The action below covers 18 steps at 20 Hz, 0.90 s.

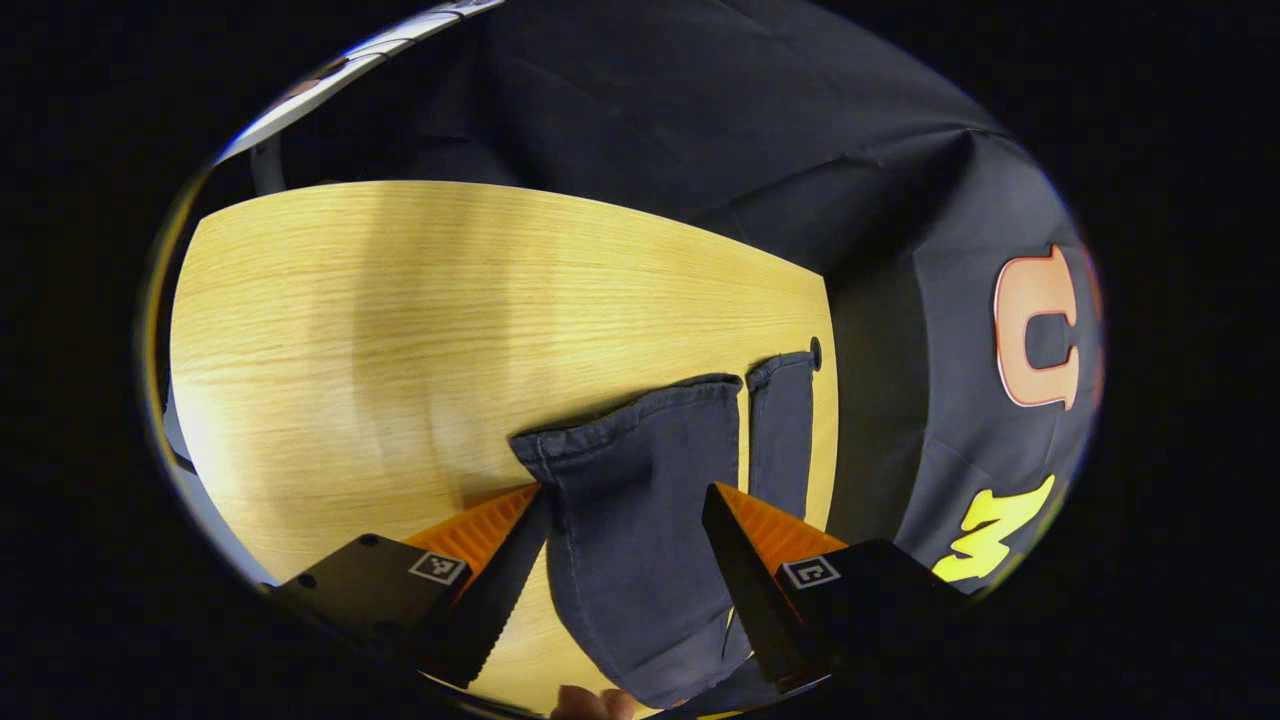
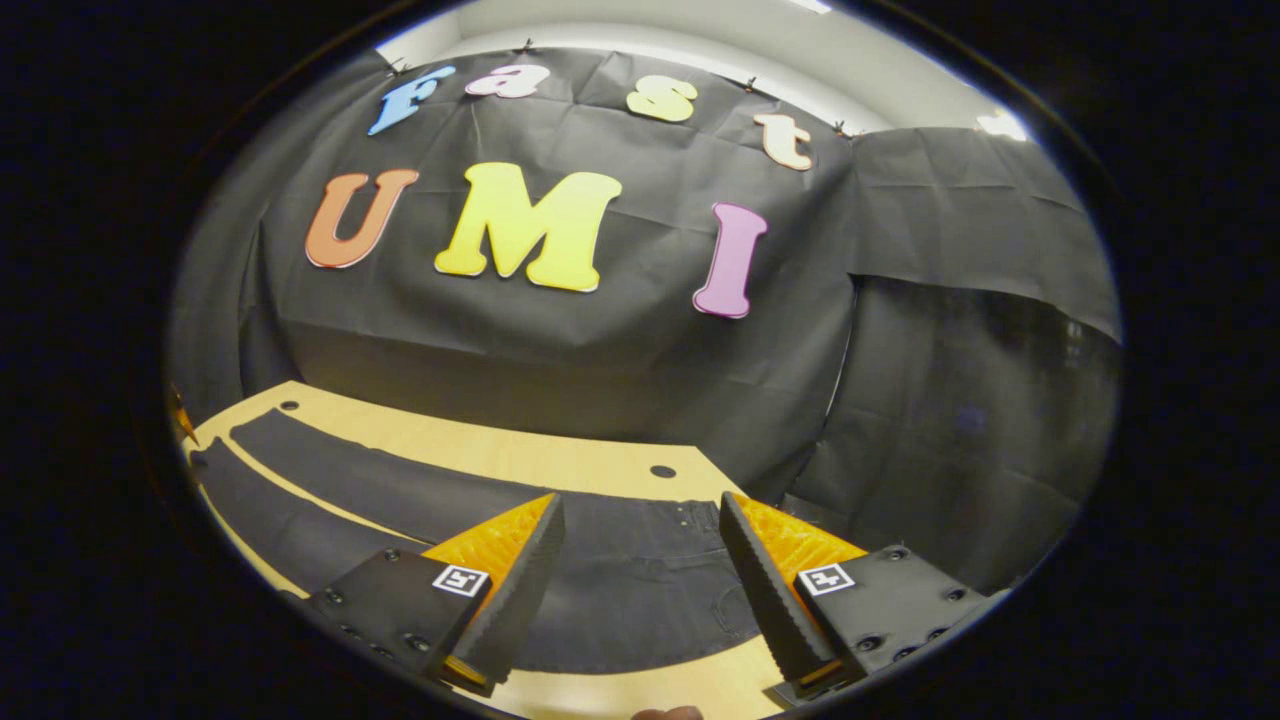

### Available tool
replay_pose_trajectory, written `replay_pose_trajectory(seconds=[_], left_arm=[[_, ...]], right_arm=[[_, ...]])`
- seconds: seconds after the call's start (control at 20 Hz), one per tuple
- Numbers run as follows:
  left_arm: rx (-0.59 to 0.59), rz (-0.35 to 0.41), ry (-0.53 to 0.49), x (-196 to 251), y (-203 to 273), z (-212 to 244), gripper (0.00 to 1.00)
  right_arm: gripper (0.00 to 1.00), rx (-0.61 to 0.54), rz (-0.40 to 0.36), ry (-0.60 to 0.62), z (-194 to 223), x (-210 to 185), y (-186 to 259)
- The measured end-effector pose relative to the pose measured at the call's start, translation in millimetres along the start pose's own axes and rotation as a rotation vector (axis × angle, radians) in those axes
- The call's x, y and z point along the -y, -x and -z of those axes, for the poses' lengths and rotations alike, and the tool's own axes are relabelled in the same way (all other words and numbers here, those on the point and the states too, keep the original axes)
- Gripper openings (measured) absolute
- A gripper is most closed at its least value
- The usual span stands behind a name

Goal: Grasp the waist and the cuffs of the jeans and fold them to make the two legs overlap; first hold the waist and fold one-third of the jeans toward the cuffs, then hold the cuffs and fold the remaining one-third in the same direction to finish folding.

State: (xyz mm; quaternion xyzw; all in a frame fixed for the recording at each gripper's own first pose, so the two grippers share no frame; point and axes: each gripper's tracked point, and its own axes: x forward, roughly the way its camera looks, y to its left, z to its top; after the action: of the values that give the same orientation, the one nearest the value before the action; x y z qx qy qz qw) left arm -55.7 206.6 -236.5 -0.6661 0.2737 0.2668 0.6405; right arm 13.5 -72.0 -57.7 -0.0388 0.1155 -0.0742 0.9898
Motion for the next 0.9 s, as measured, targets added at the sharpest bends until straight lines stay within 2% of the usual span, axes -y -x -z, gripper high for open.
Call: replay_pose_trajectory(seconds=[0.1,0.15,0.25,0.3,0.35,0.4,0.45,0.5,0.6,0.75,0.8,0.9], left_arm=[[-0.018,0.021,0.018,3,-1,0,0.99],[-0.036,-0.005,0.012,-7,-6,2,0.97],[-0.023,-0.03,0.026,-23,-6,0,0.58],[-0.015,-0.031,0.05,-28,-6,-1,0.52],[-0.011,-0.023,0.066,-27,-7,-1,0.24],[-0.006,-0.013,0.068,-27,-6,0,0.2],[-0.003,-0.014,0.05,-27,-8,1,0.11],[-0.002,-0.022,0.018,-28,-7,2,0.1],[-0.006,-0.036,-0.032,-29,-8,2,0.05],[-0.014,-0.031,-0.017,-25,-9,0,0.04],[-0.013,-0.03,-0.015,-25,-8,0,0.04],[-0.008,-0.036,-0.021,-26,-8,-1,0.04]], right_arm=[[0.94,-0.008,0.008,-0.008,3,0,-2],[0.94,-0.014,0.011,-0.007,5,2,-2],[0.94,-0.038,0.013,-0.022,9,4,-4],[0.96,-0.058,0.005,-0.046,15,7,-6],[0.96,-0.088,0.001,-0.076,20,12,-10],[0.94,-0.126,-0.008,-0.119,25,23,-17],[0.95,-0.176,-0.026,-0.182,31,32,-22],[0.96,-0.228,-0.02,-0.263,40,45,-29],[0.96,-0.349,0.048,-0.443,65,88,-44],[0.98,-0.645,0.174,-0.775,130,137,-44],[0.94,-0.715,0.209,-0.871,147,149,-44],[0.93,-0.788,0.264,-0.986,174,166,-54]])
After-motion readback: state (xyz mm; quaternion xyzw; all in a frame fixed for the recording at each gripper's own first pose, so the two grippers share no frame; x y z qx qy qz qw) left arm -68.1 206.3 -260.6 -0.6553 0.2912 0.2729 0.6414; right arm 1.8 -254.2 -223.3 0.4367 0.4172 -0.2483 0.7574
